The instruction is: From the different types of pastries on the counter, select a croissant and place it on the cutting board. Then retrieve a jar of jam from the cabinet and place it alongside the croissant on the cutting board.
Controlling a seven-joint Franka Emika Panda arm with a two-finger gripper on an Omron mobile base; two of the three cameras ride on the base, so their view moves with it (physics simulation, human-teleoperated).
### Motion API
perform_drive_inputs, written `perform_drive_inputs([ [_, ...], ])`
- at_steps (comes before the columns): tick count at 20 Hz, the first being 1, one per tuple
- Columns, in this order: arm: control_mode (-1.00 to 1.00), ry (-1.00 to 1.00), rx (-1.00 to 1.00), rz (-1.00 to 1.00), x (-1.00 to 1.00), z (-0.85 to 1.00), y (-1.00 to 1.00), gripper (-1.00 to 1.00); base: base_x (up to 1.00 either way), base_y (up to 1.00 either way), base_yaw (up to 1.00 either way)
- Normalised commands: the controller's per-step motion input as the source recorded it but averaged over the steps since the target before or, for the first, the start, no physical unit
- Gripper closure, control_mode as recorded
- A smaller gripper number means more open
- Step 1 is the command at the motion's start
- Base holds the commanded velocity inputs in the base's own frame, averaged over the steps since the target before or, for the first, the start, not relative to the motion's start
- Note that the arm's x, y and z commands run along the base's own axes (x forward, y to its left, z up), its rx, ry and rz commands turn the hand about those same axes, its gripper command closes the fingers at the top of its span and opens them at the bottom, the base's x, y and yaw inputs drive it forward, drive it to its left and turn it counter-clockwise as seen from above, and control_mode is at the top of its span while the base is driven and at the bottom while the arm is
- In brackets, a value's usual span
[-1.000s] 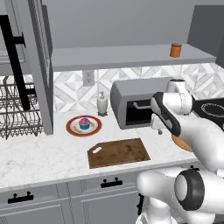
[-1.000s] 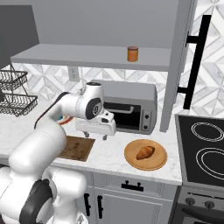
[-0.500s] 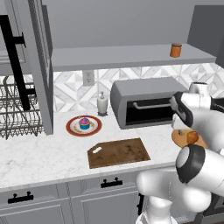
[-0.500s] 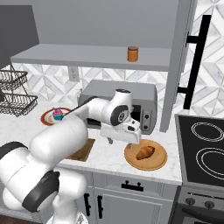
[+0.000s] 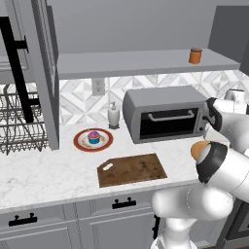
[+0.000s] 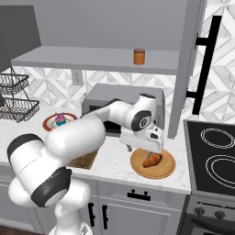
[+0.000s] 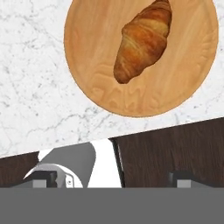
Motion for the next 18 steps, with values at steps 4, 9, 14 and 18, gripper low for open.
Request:
perform_drive_inputs([
  [4, -1.00, 0.00, 0.00, 0.00, 0.10, -0.22, -0.20, -1.00, 0.00, 0.00, 0.00],
  [9, -1.00, 0.00, 0.00, 0.00, 0.25, -0.17, -0.10, -1.00, 0.00, 0.00, 0.00],
  [14, -1.00, 0.00, 0.00, 0.00, 0.08, -0.18, 0.00, -1.00, 0.00, 0.00, 0.00],
  [18, -1.00, 0.00, 0.00, 0.00, 0.00, -0.23, -0.16, -1.00, 0.00, 0.00, 0.00],
])
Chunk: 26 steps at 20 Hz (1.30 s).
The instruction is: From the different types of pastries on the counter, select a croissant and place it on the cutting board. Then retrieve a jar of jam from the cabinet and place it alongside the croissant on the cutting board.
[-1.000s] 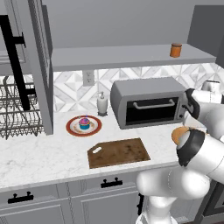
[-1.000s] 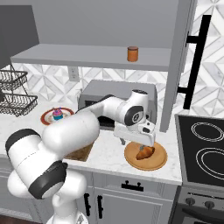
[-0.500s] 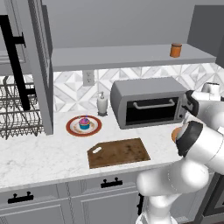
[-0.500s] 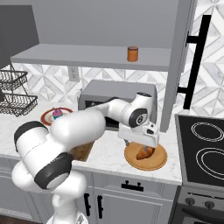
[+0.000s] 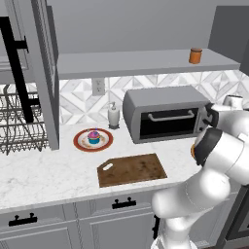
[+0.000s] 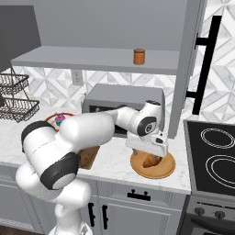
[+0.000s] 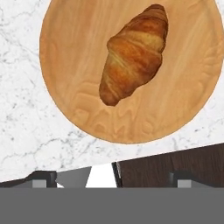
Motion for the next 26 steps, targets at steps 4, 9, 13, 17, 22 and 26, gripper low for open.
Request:
perform_drive_inputs([
  [4, -1.00, 0.00, 0.00, 0.00, 0.09, -0.07, -0.09, -1.00, 0.00, 0.00, 0.00],
  [9, -1.00, 0.00, 0.00, 0.00, 0.19, -0.16, 0.00, -1.00, 0.00, 0.00, 0.00],
  [13, -1.00, 0.00, 0.00, 0.00, 0.27, -0.10, -0.02, -1.00, 0.00, 0.00, 0.00],
  [17, -1.00, 0.00, 0.00, 0.00, 0.28, -0.06, -0.11, -1.00, 0.00, 0.00, 0.00],
  [22, -1.00, 0.00, 0.00, 0.00, 0.06, -0.11, -0.18, -1.00, 0.00, 0.00, 0.00],
  [26, -1.00, 0.00, 0.00, 0.00, 0.07, -0.15, -0.20, -1.00, 0.00, 0.00, 0.00],
])
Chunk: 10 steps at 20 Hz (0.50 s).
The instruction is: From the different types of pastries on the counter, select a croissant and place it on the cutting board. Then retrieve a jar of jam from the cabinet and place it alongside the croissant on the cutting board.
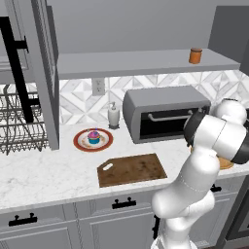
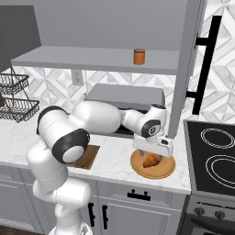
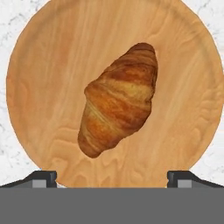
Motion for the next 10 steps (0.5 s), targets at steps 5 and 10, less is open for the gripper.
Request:
perform_drive_inputs([
  [5, -1.00, 0.00, 0.00, 0.00, 0.12, -0.23, -0.07, -1.00, 0.00, 0.00, 0.00],
  [10, -1.00, 0.00, 0.00, 0.00, 0.16, -0.15, 0.00, -1.00, 0.00, 0.00, 0.00],
])
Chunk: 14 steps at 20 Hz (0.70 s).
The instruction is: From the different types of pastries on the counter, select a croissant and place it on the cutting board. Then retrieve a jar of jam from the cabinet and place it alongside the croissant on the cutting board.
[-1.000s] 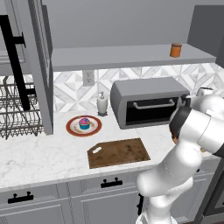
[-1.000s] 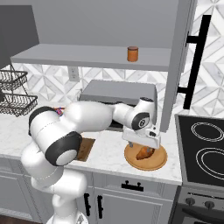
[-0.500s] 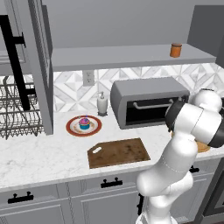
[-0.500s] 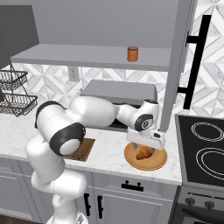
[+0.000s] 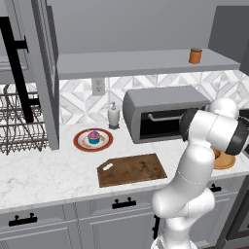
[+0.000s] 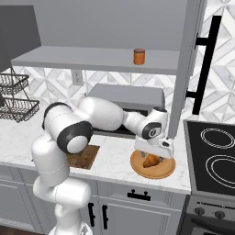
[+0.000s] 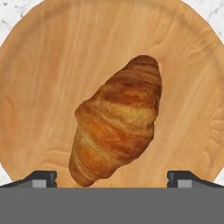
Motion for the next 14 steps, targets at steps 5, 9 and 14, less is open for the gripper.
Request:
perform_drive_inputs([
  [5, -1.00, 0.00, 0.00, 0.00, 0.17, -0.11, 0.00, -1.00, 0.00, 0.00, 0.00],
  [9, -1.00, 0.00, 0.00, 0.00, 0.09, -0.17, 0.00, -1.00, 0.00, 0.00, 0.00],
  [14, -1.00, 0.00, 0.00, 0.00, 0.07, -0.15, 0.00, -1.00, 0.00, 0.00, 0.00],
])
